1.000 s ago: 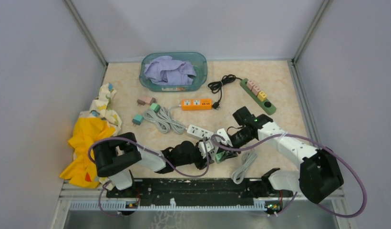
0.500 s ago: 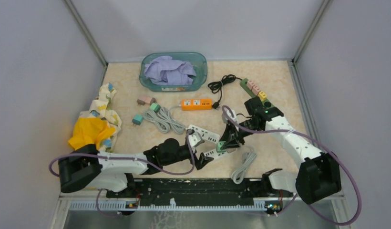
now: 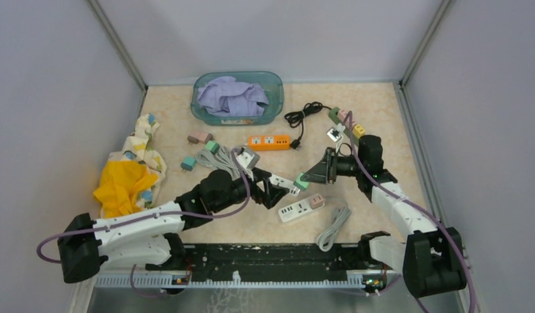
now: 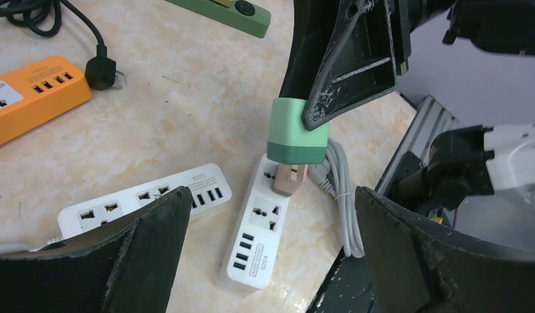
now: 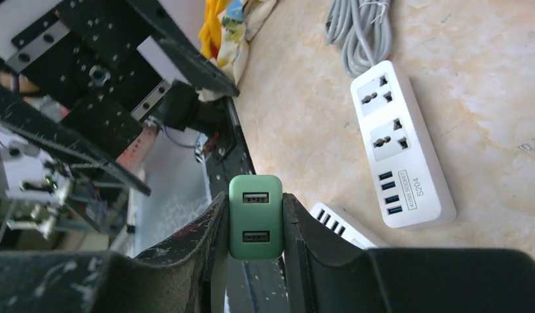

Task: Pull the plug off the socket
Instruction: Place the plug at the center of the board.

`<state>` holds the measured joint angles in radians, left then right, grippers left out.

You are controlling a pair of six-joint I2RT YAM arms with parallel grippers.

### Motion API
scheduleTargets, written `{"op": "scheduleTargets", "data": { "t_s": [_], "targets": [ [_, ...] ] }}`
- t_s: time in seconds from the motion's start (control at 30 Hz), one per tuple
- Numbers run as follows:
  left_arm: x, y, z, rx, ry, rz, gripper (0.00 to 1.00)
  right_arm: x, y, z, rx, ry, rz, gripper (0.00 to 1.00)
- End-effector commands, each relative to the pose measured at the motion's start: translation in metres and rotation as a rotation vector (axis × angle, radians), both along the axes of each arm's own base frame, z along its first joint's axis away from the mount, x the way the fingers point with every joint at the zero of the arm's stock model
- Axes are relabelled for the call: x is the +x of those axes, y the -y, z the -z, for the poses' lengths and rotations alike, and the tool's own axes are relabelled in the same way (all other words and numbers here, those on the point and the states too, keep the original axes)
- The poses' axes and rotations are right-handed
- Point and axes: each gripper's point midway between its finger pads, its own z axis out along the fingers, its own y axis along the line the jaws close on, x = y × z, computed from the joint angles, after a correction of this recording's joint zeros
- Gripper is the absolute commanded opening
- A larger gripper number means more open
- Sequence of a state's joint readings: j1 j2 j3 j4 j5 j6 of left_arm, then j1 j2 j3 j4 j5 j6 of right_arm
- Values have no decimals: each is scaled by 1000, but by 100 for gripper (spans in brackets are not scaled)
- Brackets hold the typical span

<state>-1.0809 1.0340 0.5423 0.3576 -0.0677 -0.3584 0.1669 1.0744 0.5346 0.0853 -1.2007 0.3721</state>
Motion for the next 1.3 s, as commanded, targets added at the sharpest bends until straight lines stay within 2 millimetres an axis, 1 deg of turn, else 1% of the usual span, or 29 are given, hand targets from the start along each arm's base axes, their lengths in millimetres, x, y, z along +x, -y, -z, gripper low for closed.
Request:
{"op": "scheduleTargets", "data": {
  "t_s": [0.0, 0.03, 0.13, 0.2, 0.3, 0.43, 0.53, 0.63, 0.73, 0.83, 0.9, 1.03, 1.13, 1.17, 1.2, 1.27],
  "targets": [
    [16, 5, -13, -6, -121, -112, 100, 33, 0, -31, 73, -110, 167, 0],
    [21, 8, -15, 8, -131, -130, 100, 36, 1, -28, 71, -134, 179, 0],
    [31, 20, -11, 69, -163, -154, 97, 42, 2, -15, 51, -230, 212, 0],
    [32, 29, -10, 96, -174, -133, 95, 43, 2, -10, 46, -269, 204, 0],
    [32, 41, -6, 128, -140, -82, 95, 42, 0, -7, 54, -317, 174, 0],
    [37, 46, 3, 197, -78, -53, 96, 40, -1, -6, 59, -335, 151, 0],
    [40, 51, 12, 246, -70, -38, 95, 40, -1, -6, 60, -343, 147, 0],
    [37, 62, 17, 261, -87, 6, 87, 41, -1, -4, 58, -346, 149, 0],
    [35, 70, 19, 261, -105, 34, 82, 42, -1, -3, 56, -348, 150, 0],
    [36, 73, 21, 265, -112, 32, 79, 42, -1, -2, 56, -353, 147, 0],
    [40, 74, 23, 276, -114, 15, 74, 42, -2, -2, 56, -356, 146, 0],
    [46, 75, 32, 324, -123, -7, 67, 41, -2, -2, 58, -357, 141, 0],
    [47, 79, 34, 336, -128, 4, 59, 41, -2, -2, 60, -360, 140, 0],
    [47, 80, 35, 338, -127, 7, 58, 41, -2, -2, 60, -360, 140, 3],
    [47, 80, 35, 342, -127, 8, 53, 40, -2, -2, 61, -360, 136, 5],
    [47, 80, 36, 346, -125, 5, 36, 40, -2, -3, 63, -357, 133, 13]
  ]
}}
